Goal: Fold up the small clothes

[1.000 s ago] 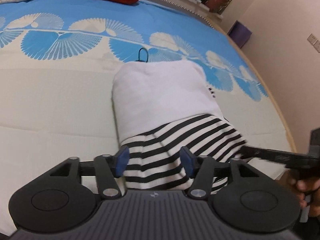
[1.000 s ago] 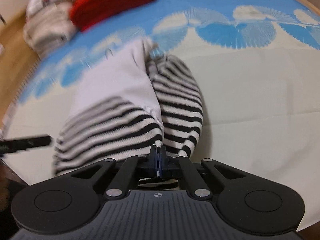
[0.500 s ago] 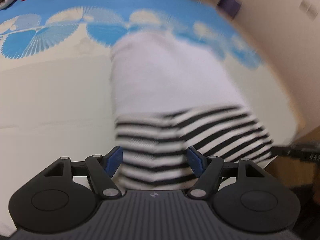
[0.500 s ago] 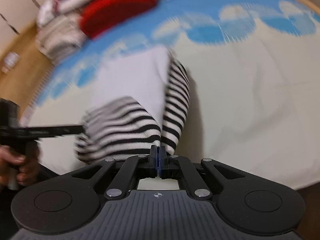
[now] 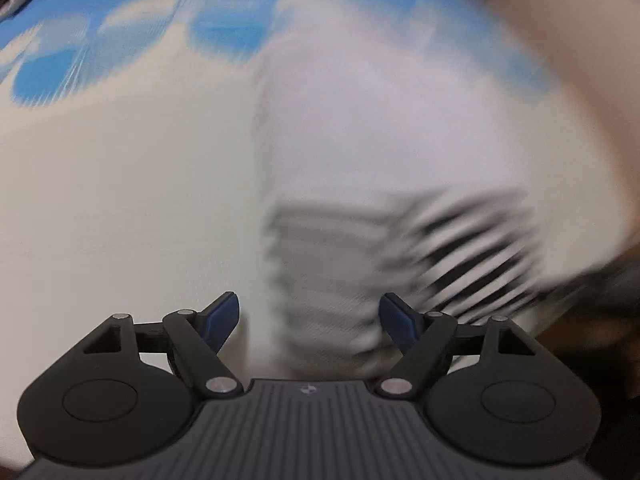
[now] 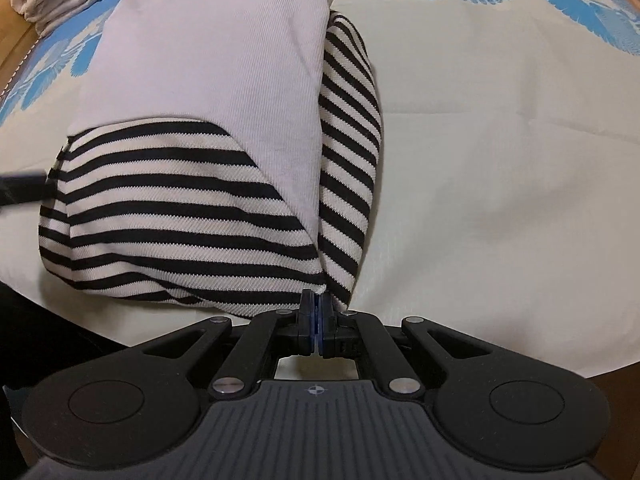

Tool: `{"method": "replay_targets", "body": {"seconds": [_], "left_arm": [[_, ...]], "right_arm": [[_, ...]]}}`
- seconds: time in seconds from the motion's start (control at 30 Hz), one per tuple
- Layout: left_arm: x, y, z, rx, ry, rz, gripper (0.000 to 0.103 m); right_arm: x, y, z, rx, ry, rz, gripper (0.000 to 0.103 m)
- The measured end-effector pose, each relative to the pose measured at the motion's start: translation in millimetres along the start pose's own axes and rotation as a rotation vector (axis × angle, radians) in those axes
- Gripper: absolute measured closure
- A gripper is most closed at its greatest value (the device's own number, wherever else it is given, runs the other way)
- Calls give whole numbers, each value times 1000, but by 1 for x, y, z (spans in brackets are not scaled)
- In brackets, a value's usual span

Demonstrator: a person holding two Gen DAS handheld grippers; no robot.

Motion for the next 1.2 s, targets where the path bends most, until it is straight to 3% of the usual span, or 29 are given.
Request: {"method": "replay_targets", "body": {"seconds": [0.07,0.2,0.3,0.37,0.43,0.57,0.77,0.8,0.87,0.9,1.0,1.03,1.1,1.17,1.2], "left_arm": [[2,2,-7,41,-1,22,18],[0,3,4,2,-11,-22,18],[11,-1,10,-10,28,26,18],[17,-5,17,-37,53,54,18],[26,-12,24,-75,69,93,18],[33,-24,36,-129,76,171,18],[37,-28,41,-161,63,207,18],[38,-30,41,-166,62,212,18],[43,-32,41,-176,62,227,18],[44,-34,41,-182,62,236,18],[46,-38,44,-204,68,259,18],[46,-39,44,-208,70,262,18],[44,-40,43,-209,72,261,18],[43,-40,42,-203,67,254,18],[43,-39,41,-201,65,253,18]], "right_arm": [[2,-1,-1,5,6,1,103],[4,-10,14,-37,-15,-13,100],[-14,-25,48,-214,-74,-115,75],[-25,-37,63,-337,-97,-199,47],[-35,-51,63,-410,-81,-280,40],[-39,-77,41,-451,-118,-404,40],[-44,-115,3,-431,-103,-460,43],[-43,-120,-2,-435,-134,-470,47],[-37,-130,-9,-452,-207,-448,100],[-32,-135,-10,-464,-234,-420,102],[-36,-134,8,-606,-206,-474,102],[-41,-132,8,-613,-158,-507,103],[-44,-132,-4,-512,23,-494,103],[-42,-132,-22,-386,77,-463,100],[-40,-130,-25,-366,88,-454,98]]}}
Point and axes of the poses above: each gripper's, at about its wrist camera, not at the fingertips, and z roughly against the way its jaws point, x to its left, y to its underside, the point moved 2 cm from there along -z, roughly the way its jaws point, and after that the axes turned 7 degrees about z, right-handed, at the moved point
